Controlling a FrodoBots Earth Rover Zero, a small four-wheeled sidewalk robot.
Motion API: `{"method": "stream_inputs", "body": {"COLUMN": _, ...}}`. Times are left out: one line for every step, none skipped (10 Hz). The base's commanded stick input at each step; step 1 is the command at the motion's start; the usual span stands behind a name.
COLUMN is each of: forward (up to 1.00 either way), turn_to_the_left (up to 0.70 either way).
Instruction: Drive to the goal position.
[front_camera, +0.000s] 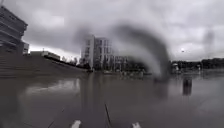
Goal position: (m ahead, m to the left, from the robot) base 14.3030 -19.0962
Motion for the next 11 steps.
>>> {"method": "stream_inputs", "body": {"forward": 0.7, "turn_to_the_left": -0.33}}
{"method": "stream_inputs", "body": {"forward": 0.7, "turn_to_the_left": -0.35}}
{"method": "stream_inputs", "body": {"forward": 0.7, "turn_to_the_left": -0.35}}
{"method": "stream_inputs", "body": {"forward": 0.7, "turn_to_the_left": -0.35}}
{"method": "stream_inputs", "body": {"forward": 0.7, "turn_to_the_left": -0.35}}
{"method": "stream_inputs", "body": {"forward": 0.7, "turn_to_the_left": -0.35}}
{"method": "stream_inputs", "body": {"forward": 0.7, "turn_to_the_left": -0.33}}
{"method": "stream_inputs", "body": {"forward": 0.7, "turn_to_the_left": -0.24}}
{"method": "stream_inputs", "body": {"forward": 0.7, "turn_to_the_left": 0.0}}
{"method": "stream_inputs", "body": {"forward": 0.7, "turn_to_the_left": 0.0}}
{"method": "stream_inputs", "body": {"forward": 0.7, "turn_to_the_left": 0.0}}
